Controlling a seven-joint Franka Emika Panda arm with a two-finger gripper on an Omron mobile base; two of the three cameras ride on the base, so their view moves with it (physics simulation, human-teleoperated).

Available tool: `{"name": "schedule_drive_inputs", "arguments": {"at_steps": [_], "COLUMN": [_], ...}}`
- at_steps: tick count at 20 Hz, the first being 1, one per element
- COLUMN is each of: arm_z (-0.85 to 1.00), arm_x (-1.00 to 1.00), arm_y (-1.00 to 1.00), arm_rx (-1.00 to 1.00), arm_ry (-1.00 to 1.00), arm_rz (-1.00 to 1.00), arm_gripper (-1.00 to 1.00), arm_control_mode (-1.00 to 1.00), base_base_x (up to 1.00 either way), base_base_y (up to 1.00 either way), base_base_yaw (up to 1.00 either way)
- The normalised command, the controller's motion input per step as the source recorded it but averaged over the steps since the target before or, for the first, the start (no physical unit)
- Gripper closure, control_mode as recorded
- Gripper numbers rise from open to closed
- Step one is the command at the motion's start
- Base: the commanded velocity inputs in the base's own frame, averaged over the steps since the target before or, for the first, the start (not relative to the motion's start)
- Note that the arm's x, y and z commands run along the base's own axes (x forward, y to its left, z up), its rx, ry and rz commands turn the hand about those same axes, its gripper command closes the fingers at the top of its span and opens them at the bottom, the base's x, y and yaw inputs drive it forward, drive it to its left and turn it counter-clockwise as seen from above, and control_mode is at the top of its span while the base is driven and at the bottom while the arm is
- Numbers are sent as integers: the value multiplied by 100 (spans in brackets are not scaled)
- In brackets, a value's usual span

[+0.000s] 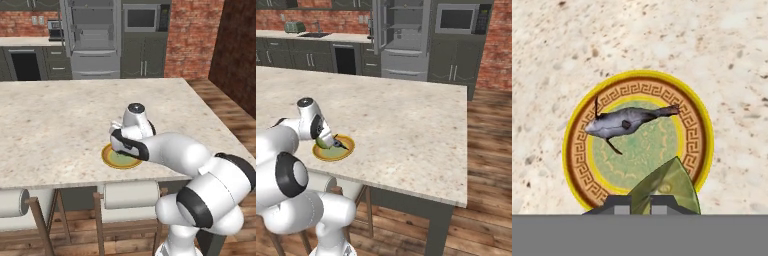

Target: Take the lemon wedge from the fridge and place it on the plate with fish on the dining counter.

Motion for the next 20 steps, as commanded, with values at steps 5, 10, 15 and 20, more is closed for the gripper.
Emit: {"name": "schedule_drive_inputs", "arguments": {"at_steps": [5, 10, 15, 20], "arm_z": [-11, -10, -24, -32], "arm_x": [39, 43, 27, 5], "arm_y": [0, 0, 0, 3], "arm_rx": [0, 0, 0, 0], "arm_ry": [0, 0, 0, 3], "arm_rz": [0, -2, -2, -2], "arm_gripper": [100, 100, 100, 100], "arm_control_mode": [-100, -100, -100, -100], "base_base_x": [0, 0, 0, 0], "base_base_y": [0, 0, 0, 0], "base_base_yaw": [0, 0, 0, 0]}}
